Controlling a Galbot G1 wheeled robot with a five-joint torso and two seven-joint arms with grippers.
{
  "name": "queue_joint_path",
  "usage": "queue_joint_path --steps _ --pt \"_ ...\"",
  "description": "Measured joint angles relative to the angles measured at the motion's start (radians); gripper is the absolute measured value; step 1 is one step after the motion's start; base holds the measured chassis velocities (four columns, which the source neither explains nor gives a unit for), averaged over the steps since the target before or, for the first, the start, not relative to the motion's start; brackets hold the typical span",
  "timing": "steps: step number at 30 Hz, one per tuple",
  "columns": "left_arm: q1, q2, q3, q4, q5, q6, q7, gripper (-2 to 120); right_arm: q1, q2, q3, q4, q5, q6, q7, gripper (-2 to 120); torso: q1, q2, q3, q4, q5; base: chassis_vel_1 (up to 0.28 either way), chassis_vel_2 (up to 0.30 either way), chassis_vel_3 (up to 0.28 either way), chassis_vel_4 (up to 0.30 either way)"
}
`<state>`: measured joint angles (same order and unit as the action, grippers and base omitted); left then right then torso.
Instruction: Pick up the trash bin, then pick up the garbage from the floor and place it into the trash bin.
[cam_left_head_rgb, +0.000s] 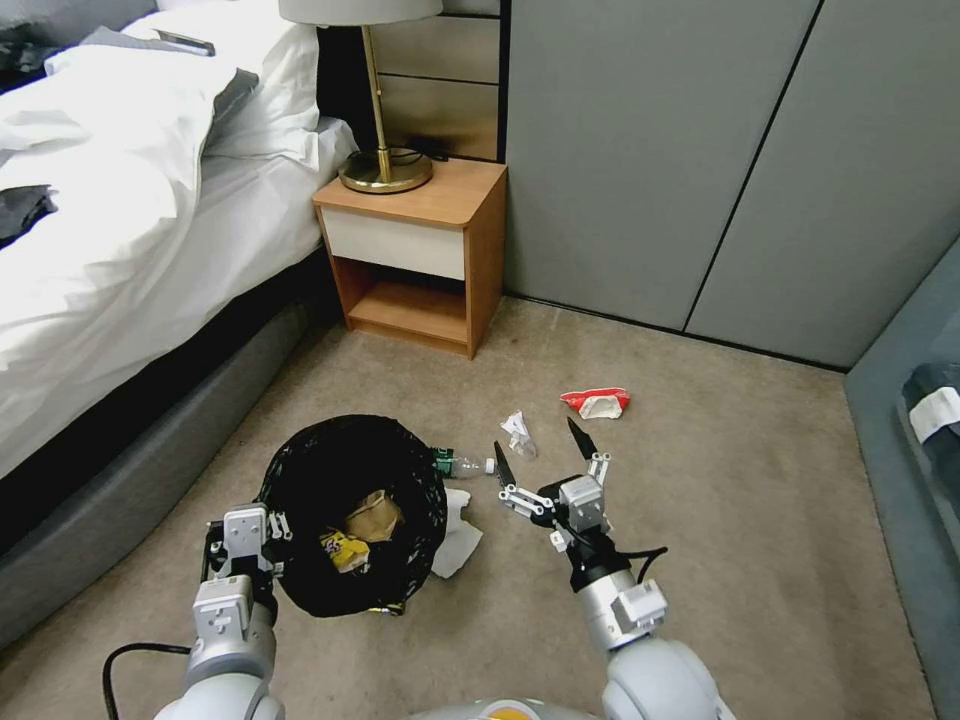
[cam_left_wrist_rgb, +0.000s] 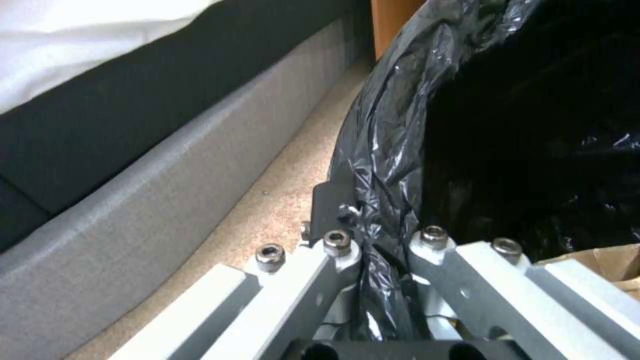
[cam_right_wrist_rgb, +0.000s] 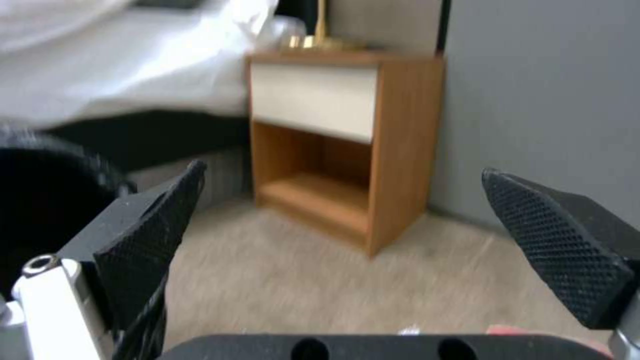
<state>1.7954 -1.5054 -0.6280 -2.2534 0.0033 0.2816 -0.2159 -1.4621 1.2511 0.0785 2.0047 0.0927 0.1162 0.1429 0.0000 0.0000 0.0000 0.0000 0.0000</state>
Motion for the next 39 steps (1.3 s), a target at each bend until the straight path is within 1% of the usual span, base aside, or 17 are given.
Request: queue_joint_path --steps 2,3,5,9,12,13,16,17,19,22,23,25,26,29,34,37,39 --pt "0.003 -0.001 -0.001 -0.004 0.001 0.0 0.0 1 0.051 -0.016 -0.023 -0.037 0.063 -0.082 -0.002 100 0.0 0.0 0.0 0.0001 0.0 0.0 0.0 0.0 0.0" --pt "0.003 -0.001 -0.001 -0.004 0.001 0.0 0.0 1 0.051 -0.016 -0.023 -0.037 0.063 -0.082 -0.002 100 0.0 0.0 0.0 0.0001 0.0 0.0 0.0 0.0 0.0" --pt "0.006 -0.001 -0.005 -0.01 0.002 0.001 0.0 1 0.122 -0.037 -0.055 -0.105 0.112 -0.165 -0.019 100 0.0 0.0 0.0 -0.0001 -0.0001 0.0 0.0 0.0 0.0" --pt "0.005 -0.002 -0.005 -0.019 0.001 0.005 0.0 1 0.199 -0.053 -0.097 -0.18 0.135 -0.205 -0.033 100 0.0 0.0 0.0 0.0 0.0 0.0 0.0 0.0 0.0" --pt "0.0 -0.006 -0.004 -0.024 0.001 0.011 0.0 1 0.363 -0.067 -0.222 -0.354 0.197 -0.265 -0.049 100 0.0 0.0 0.0 0.0002 0.0 0.0 0.0 0.0 0.0" --pt "0.0 -0.006 -0.004 -0.024 0.001 0.011 0.0 1 0.363 -0.067 -0.222 -0.354 0.197 -0.265 -0.049 100 0.0 0.0 0.0 0.0002 0.0 0.0 0.0 0.0 0.0" --pt "-0.006 -0.015 -0.004 -0.022 0.002 0.012 -0.001 1 0.466 -0.055 -0.325 -0.487 0.23 -0.291 -0.056 100 0.0 0.0 0.0 0.0 0.0 0.0 0.0 0.0 0.0" --pt "-0.006 -0.015 -0.004 -0.022 0.002 0.012 -0.001 1 0.466 -0.055 -0.325 -0.487 0.23 -0.291 -0.056 100 0.0 0.0 0.0 0.0 0.0 0.0 0.0 0.0 0.0" --pt "-0.007 -0.021 -0.004 -0.016 0.004 0.012 -0.001 1 0.519 -0.041 -0.39 -0.566 0.238 -0.298 -0.056 100 0.0 0.0 0.0 0.0 0.0 0.0 0.0 0.0 0.0" --pt "-0.007 -0.027 -0.004 -0.013 0.007 0.012 -0.001 1 0.562 -0.024 -0.436 -0.634 0.236 -0.295 -0.065 100 0.0 0.0 0.0 0.0001 -0.0003 0.0 0.0 0.0 0.0" --pt "-0.007 -0.027 -0.004 -0.013 0.007 0.012 -0.001 1 0.562 -0.024 -0.436 -0.634 0.236 -0.295 -0.065 100 0.0 0.0 0.0 0.0001 -0.0003 0.0 0.0 0.0 0.0" --pt "-0.007 -0.033 -0.005 -0.011 0.01 0.012 -0.002 1 0.605 0.016 -0.467 -0.734 0.219 -0.275 -0.094 100 0.0 0.0 0.0 0.0 -0.0002 0.0 0.0 0.0 0.0" --pt "-0.007 -0.033 -0.005 -0.011 0.01 0.012 -0.002 1 0.605 0.016 -0.467 -0.734 0.219 -0.275 -0.094 100 0.0 0.0 0.0 0.0 -0.0002 0.0 0.0 0.0 0.0" --pt "-0.003 -0.038 -0.005 -0.009 0.017 0.01 -0.002 1 0.636 0.068 -0.474 -0.845 0.178 -0.253 -0.127 100 0.0 0.0 0.0 0.0001 -0.0001 0.0 0.0 0.0 0.0" --pt "0.001 -0.041 -0.002 -0.006 0.022 0.009 -0.002 1 0.64 0.1 -0.466 -0.921 0.128 -0.228 -0.152 100 0.0 0.0 0.0 0.0 0.0 0.0 0.0 0.0 0.0" --pt "0.003 -0.043 0.002 0.0 0.025 0.006 -0.003 1 0.638 0.145 -0.429 -1.017 0.055 -0.181 -0.173 100 0.0 0.0 0.0 -0.0001 -0.0001 0.0 0.0 0.0 0.0" --pt "0.003 -0.044 0.002 0.001 0.026 0.005 -0.003 1 0.636 0.156 -0.419 -1.038 0.04 -0.171 -0.175 100 0.0 0.0 0.0 0.0 0.0 0.0 0.0 0.0 0.0"
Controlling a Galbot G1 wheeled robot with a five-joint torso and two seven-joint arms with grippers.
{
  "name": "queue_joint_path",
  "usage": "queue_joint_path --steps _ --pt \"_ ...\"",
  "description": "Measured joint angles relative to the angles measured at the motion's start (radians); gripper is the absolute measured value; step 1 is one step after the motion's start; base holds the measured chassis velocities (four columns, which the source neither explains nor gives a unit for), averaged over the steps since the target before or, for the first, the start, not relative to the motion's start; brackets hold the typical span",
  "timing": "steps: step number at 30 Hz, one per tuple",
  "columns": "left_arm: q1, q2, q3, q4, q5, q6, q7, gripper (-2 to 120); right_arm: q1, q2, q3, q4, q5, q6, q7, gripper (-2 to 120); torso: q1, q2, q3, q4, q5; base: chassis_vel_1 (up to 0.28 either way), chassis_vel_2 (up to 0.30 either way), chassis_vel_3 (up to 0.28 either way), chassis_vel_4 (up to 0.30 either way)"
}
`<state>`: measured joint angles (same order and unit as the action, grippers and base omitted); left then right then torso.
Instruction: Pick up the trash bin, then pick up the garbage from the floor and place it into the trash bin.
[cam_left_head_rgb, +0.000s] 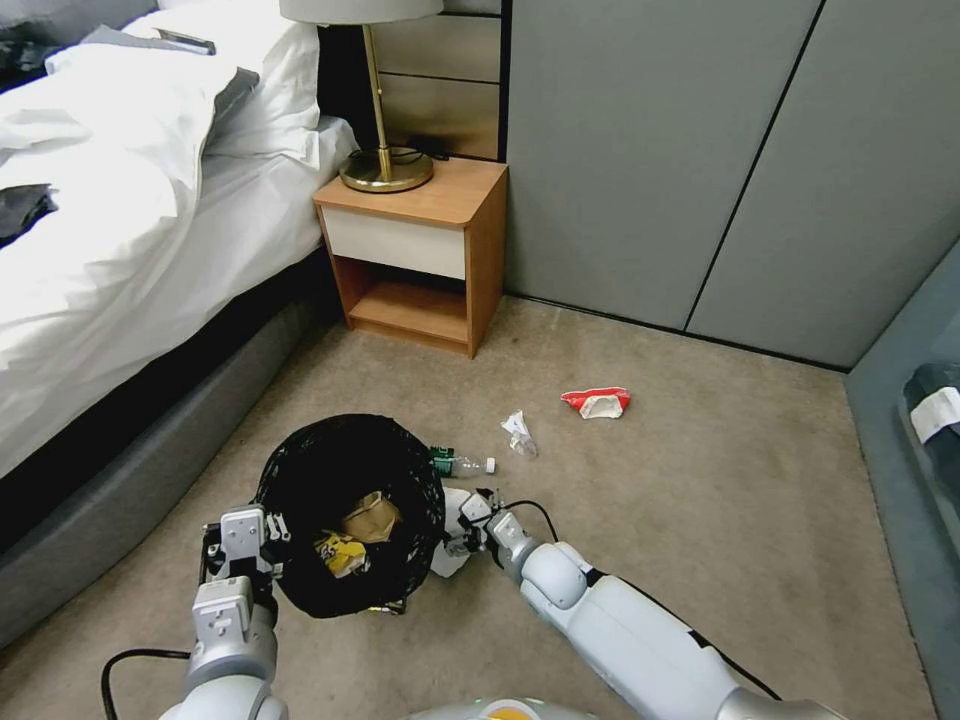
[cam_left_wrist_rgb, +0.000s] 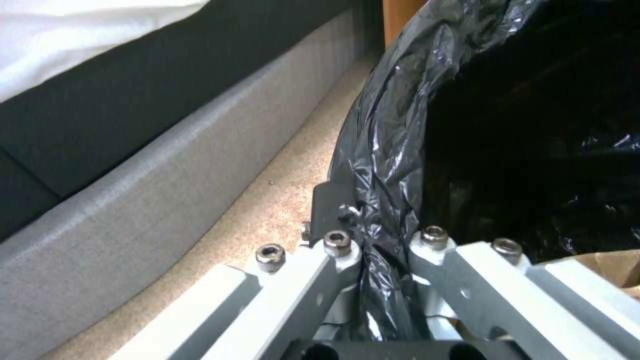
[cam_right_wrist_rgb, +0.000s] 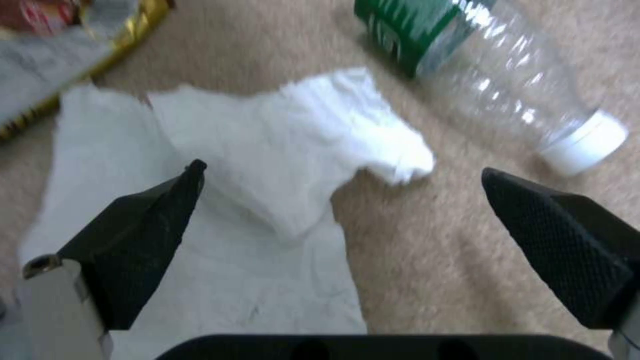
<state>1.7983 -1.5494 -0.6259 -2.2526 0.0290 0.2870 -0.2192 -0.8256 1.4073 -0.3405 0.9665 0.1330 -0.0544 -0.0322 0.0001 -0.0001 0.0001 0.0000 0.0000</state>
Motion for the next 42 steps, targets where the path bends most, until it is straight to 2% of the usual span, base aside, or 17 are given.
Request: queue_joint_path --steps 6,9,10,13,14,17,18,20,21,23,24,25,28,29,31,34,42 --pt "0.003 -0.002 0.003 0.001 0.003 -0.002 0.0 1 -0.004 0.027 0.027 -0.066 -0.037 0.041 -0.01 100 0.0 0.0 0.0 0.0 0.0 0.0 0.0 0.0 0.0" --pt "0.002 -0.001 0.003 0.0 0.003 -0.002 0.0 1 -0.009 0.036 0.036 -0.08 -0.041 0.056 -0.012 86 0.0 0.0 0.0 0.0 -0.0001 0.0 0.0 0.0 0.0" --pt "0.002 -0.001 0.003 0.0 0.003 -0.002 0.0 1 -0.009 0.036 0.036 -0.08 -0.041 0.056 -0.012 86 0.0 0.0 0.0 0.0 -0.0001 0.0 0.0 0.0 0.0" --pt "0.002 -0.001 0.005 0.0 0.003 -0.003 0.0 1 -0.009 0.042 0.036 -0.083 -0.042 0.06 -0.012 72 0.0 0.0 0.0 0.0 0.0 0.0 0.0 0.0 0.0" --pt "0.002 -0.001 0.005 0.0 0.003 -0.003 0.0 1 -0.009 0.042 0.036 -0.083 -0.042 0.06 -0.012 72 0.0 0.0 0.0 0.0 0.0 0.0 0.0 0.0 0.0" --pt "0.004 -0.002 0.007 0.0 0.005 -0.005 0.0 1 -0.004 0.051 0.036 -0.098 -0.048 0.074 -0.011 58 0.0 0.0 0.0 0.0 -0.0001 0.0 0.0 0.0 0.0" --pt "0.004 -0.002 0.007 0.0 0.005 -0.005 0.0 1 -0.004 0.051 0.036 -0.098 -0.048 0.074 -0.011 58 0.0 0.0 0.0 0.0 -0.0001 0.0 0.0 0.0 0.0" --pt "0.005 -0.002 0.005 0.0 0.005 -0.005 0.0 1 0.0 0.058 0.035 -0.108 -0.052 0.085 -0.012 47 0.0 0.0 0.0 0.0 -0.0001 0.0 0.0 0.0 0.0" --pt "0.005 -0.002 0.005 0.0 0.005 -0.005 0.0 1 0.0 0.058 0.035 -0.108 -0.052 0.085 -0.012 47 0.0 0.0 0.0 0.0 -0.0001 0.0 0.0 0.0 0.0" --pt "0.005 -0.002 0.005 0.0 0.005 -0.006 0.0 1 0.002 0.062 0.035 -0.112 -0.053 0.09 -0.013 39 0.0 0.0 0.0 0.0 0.0 0.0 0.0 0.0 0.0" --pt "0.006 -0.003 0.008 0.0 0.008 -0.007 0.0 1 0.004 0.068 0.035 -0.12 -0.055 0.094 -0.014 30 0.0 0.0 0.0 0.0 -0.0001 0.0 0.0 0.0 0.0" --pt "0.006 -0.003 0.008 0.0 0.008 -0.007 0.0 1 0.004 0.068 0.035 -0.12 -0.055 0.094 -0.014 30 0.0 0.0 0.0 0.0 -0.0001 0.0 0.0 0.0 0.0" --pt "0.007 -0.004 0.011 0.0 0.011 -0.008 0.0 1 0.006 0.079 0.04 -0.137 -0.062 0.105 -0.017 18 0.0 0.0 0.0 0.0 0.0 0.0 0.0 0.0 0.0" --pt "0.007 -0.004 0.011 0.0 0.011 -0.008 0.0 1 0.006 0.079 0.04 -0.137 -0.062 0.105 -0.017 18 0.0 0.0 0.0 0.0 0.0 0.0 0.0 0.0 0.0" --pt "0.009 -0.002 0.008 0.0 0.011 -0.008 0.0 1 0.005 0.08 0.045 -0.14 -0.064 0.11 -0.017 6 0.0 0.0 0.0 0.0 -0.0001 0.0 0.0 0.0 0.0" --pt "0.011 0.001 0.006 0.0 0.01 -0.008 0.0 1 0.005 0.079 0.047 -0.14 -0.065 0.112 -0.017 0 0.0 0.0 0.0 0.0 0.0 0.0 0.0 0.0 0.0" --pt "0.013 0.001 0.009 -0.001 0.011 -0.009 0.001 1 0.006 0.07 0.054 -0.14 -0.068 0.118 -0.018 0 0.0 0.0 0.0 0.0 0.0 0.0 0.0 0.0 0.0"
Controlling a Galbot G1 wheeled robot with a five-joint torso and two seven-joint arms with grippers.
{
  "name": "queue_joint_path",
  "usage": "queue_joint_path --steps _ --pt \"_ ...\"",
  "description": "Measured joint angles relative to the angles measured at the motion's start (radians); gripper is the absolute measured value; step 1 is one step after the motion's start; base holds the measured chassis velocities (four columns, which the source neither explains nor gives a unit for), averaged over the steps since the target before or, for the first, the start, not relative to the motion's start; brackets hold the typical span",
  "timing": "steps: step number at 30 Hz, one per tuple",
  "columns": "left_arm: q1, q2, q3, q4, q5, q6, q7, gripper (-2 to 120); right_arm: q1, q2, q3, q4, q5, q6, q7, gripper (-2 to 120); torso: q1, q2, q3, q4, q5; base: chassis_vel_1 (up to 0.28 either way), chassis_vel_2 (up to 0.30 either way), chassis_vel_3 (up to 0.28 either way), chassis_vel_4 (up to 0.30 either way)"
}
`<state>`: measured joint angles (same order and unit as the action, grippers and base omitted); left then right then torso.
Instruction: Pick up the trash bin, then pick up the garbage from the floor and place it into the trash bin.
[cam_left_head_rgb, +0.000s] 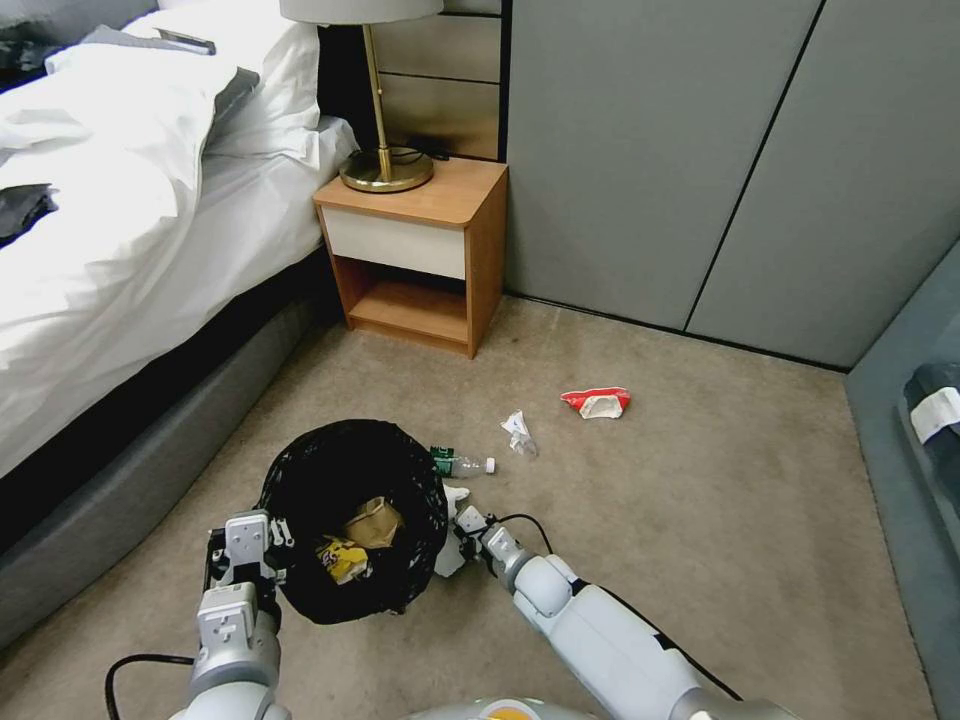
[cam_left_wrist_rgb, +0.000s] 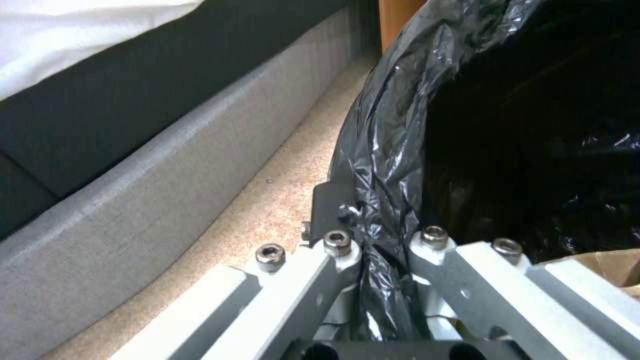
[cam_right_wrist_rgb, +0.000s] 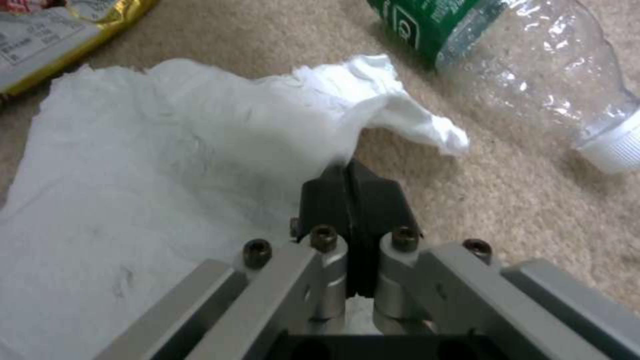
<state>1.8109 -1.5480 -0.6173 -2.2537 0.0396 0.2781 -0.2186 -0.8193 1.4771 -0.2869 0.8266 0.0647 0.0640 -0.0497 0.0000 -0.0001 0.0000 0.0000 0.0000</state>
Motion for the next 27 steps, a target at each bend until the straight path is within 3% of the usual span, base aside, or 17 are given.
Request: queue_joint_path --steps 21,27 --pt "-0.008 0.006 0.0 0.004 -0.002 -0.001 0.001 1 -0.038 -0.016 -0.003 0.068 -0.01 -0.006 0.022 2 0.0 0.0 0.0 0.0 0.0 0.0 0.0 0.0 0.0" --pt "-0.008 0.005 0.0 0.006 -0.001 -0.001 0.002 1 -0.05 -0.026 -0.006 0.095 -0.009 -0.023 0.024 25 0.0 0.0 0.0 0.0 0.0001 0.0 0.0 0.0 0.0"
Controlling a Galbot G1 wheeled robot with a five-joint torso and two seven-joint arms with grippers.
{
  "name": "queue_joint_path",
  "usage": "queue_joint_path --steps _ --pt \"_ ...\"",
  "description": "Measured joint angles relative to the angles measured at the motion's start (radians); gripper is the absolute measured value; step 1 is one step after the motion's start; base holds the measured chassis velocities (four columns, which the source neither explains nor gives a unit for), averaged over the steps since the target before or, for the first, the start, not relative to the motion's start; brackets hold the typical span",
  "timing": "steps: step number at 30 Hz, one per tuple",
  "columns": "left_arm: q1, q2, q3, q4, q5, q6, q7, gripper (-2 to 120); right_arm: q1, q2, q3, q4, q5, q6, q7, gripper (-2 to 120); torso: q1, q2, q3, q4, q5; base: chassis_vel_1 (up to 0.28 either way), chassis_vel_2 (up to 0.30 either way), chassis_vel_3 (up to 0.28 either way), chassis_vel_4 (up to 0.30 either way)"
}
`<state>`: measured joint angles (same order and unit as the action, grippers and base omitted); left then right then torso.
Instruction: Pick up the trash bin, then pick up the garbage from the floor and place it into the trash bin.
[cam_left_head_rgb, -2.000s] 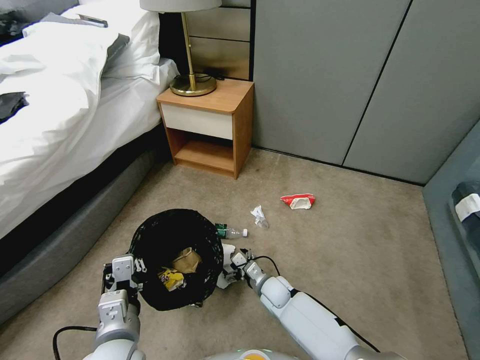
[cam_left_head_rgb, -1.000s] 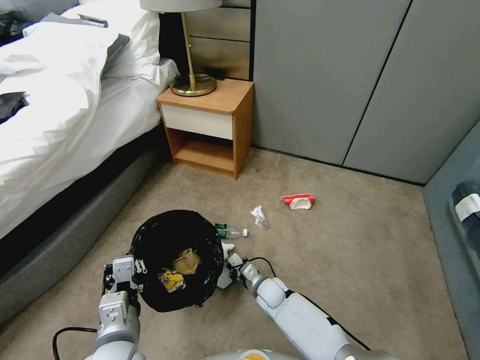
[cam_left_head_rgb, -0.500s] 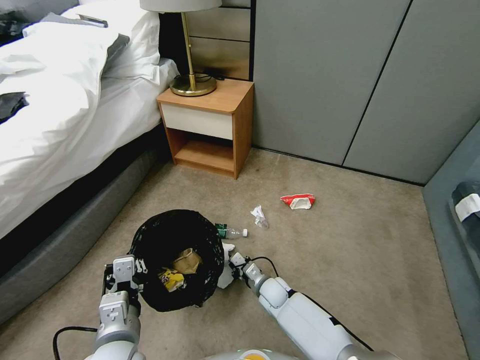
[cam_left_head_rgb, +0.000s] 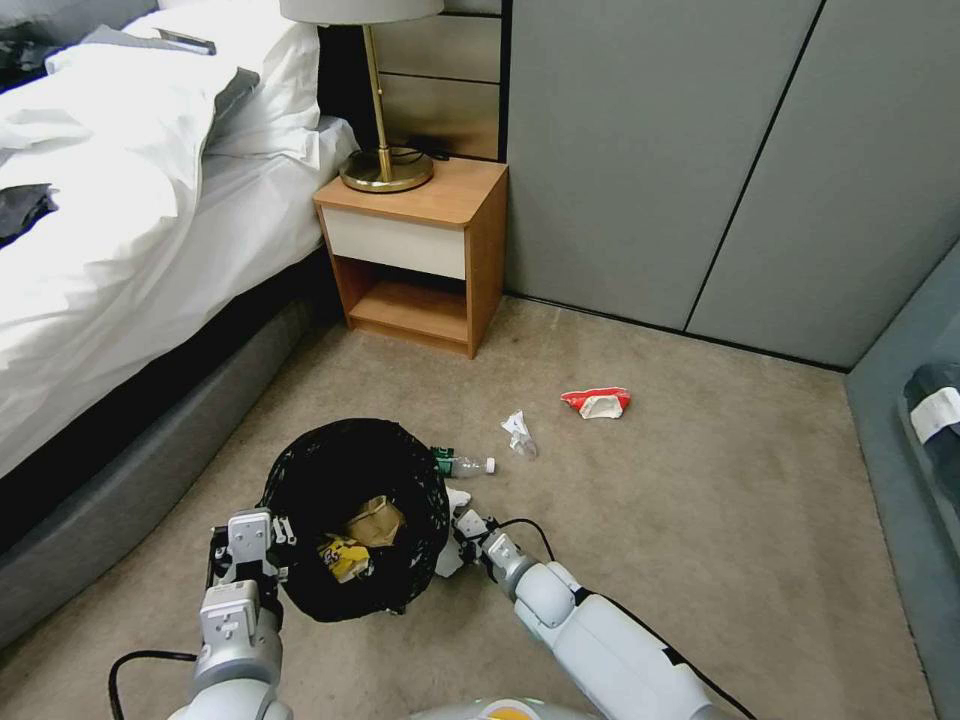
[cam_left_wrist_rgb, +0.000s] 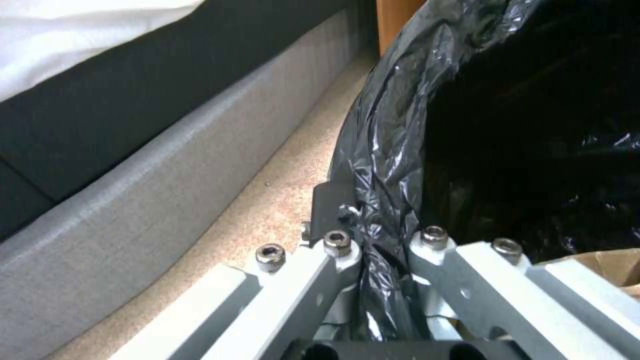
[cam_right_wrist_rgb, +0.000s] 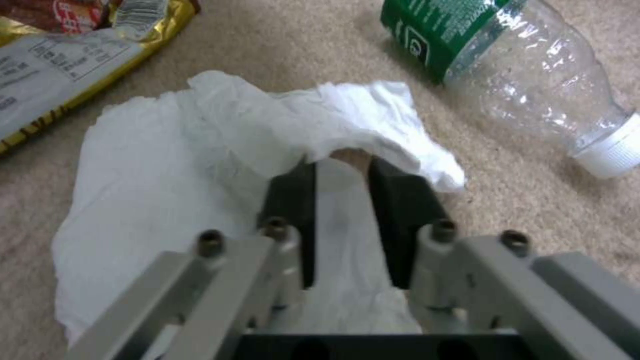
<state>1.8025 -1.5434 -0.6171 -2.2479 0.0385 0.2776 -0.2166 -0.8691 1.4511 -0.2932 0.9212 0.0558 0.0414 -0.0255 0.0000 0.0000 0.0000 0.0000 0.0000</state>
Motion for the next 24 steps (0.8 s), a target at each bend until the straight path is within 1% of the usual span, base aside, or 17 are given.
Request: queue_joint_path --steps 1,2,3,5,6,7,9,10,11,14,15,18,19,20,22,24 --pt "0.0 0.0 0.0 0.0 0.0 0.0 0.0 1 -0.001 0.0 0.0 0.001 0.0 0.0 0.0 30 0.0 0.0 0.0 0.0 0.0 0.0 0.0 0.0 0.0" --pt "-0.001 0.0 0.0 0.0 0.0 0.0 0.0 1 -0.002 0.0 -0.001 0.002 0.0 0.0 0.0 33 0.0 0.0 0.0 0.0 0.0 0.0 0.0 0.0 0.0" --pt "-0.001 0.0 0.0 0.0 0.0 0.0 0.0 1 -0.002 0.0 -0.001 0.002 0.0 0.0 0.0 33 0.0 0.0 0.0 0.0 0.0 0.0 0.0 0.0 0.0" --pt "-0.001 -0.002 0.003 0.001 0.002 0.0 0.0 1 -0.003 0.001 -0.001 0.002 0.0 -0.001 0.001 44 0.0 0.0 0.0 0.0 0.0 0.0 0.0 0.0 0.0" --pt "-0.001 -0.002 0.003 0.001 0.002 0.0 0.0 1 -0.004 0.002 -0.001 0.002 0.0 -0.001 0.001 48 0.0 0.0 0.0 0.0 0.0 0.0 0.0 0.0 0.0" --pt "-0.001 -0.002 0.003 0.001 0.002 0.0 0.0 1 -0.004 0.002 -0.001 0.002 0.0 -0.001 0.001 48 0.0 0.0 0.0 0.0 0.0 0.0 0.0 0.0 0.0" --pt "-0.001 -0.001 0.002 0.002 0.002 0.0 0.0 1 -0.006 0.002 -0.001 0.002 0.0 -0.001 0.002 59 0.0 0.0 0.0 0.0 0.0 0.0 0.0 0.0 0.0" --pt "-0.002 -0.001 0.001 0.002 0.002 0.0 0.0 1 -0.006 0.003 -0.001 0.002 0.0 -0.001 0.002 63 0.0 0.0 0.0 0.0 0.0 0.0 0.0 0.0 0.0" --pt "-0.002 -0.001 0.001 0.002 0.002 0.0 0.0 1 -0.006 0.003 -0.001 0.002 0.0 -0.001 0.002 63 0.0 0.0 0.0 0.0 0.0 0.0 0.0 0.0 0.0" --pt "-0.002 0.0 0.001 0.002 0.002 0.0 0.0 1 -0.006 0.004 -0.001 0.0 0.0 -0.001 0.003 76 0.0 0.0 0.0 0.0 0.0 0.0 0.0 0.0 0.0" --pt "-0.002 0.0 0.001 0.002 0.002 0.0 0.0 1 -0.006 0.004 -0.001 0.0 0.0 -0.001 0.003 76 0.0 0.0 0.0 0.0 0.0 0.0 0.0 0.0 0.0" --pt "-0.004 0.0 0.001 0.003 0.001 0.0 0.0 1 -0.002 0.004 -0.001 -0.004 -0.002 0.0 0.003 91 0.0 0.0 0.0 0.0 0.0 0.0 0.0 0.0 0.0" --pt "-0.004 0.0 0.001 0.003 0.001 0.0 0.0 1 -0.002 0.004 -0.001 -0.004 -0.002 0.0 0.003 91 0.0 0.0 0.0 0.0 0.0 0.0 0.0 0.0 0.0" --pt "-0.004 0.0 0.001 0.003 0.001 0.0 0.0 1 -0.001 0.005 -0.001 -0.005 -0.003 0.0 0.003 96 0.0 0.0 0.0 0.0 -0.0001 0.0 0.0 0.0 0.0" --pt "-0.005 0.0 0.001 0.003 0.001 0.001 0.0 1 0.006 0.004 -0.001 -0.008 -0.005 0.001 0.003 99 0.0 0.0 0.0 0.0 0.0 0.0 0.0 0.0 0.0" --pt "-0.005 0.0 0.001 0.003 0.001 0.001 0.0 1 0.01 0.004 -0.002 -0.009 -0.004 0.001 0.003 100 0.0 0.0 0.0 0.0 0.0 0.0 0.0 0.0 0.0"
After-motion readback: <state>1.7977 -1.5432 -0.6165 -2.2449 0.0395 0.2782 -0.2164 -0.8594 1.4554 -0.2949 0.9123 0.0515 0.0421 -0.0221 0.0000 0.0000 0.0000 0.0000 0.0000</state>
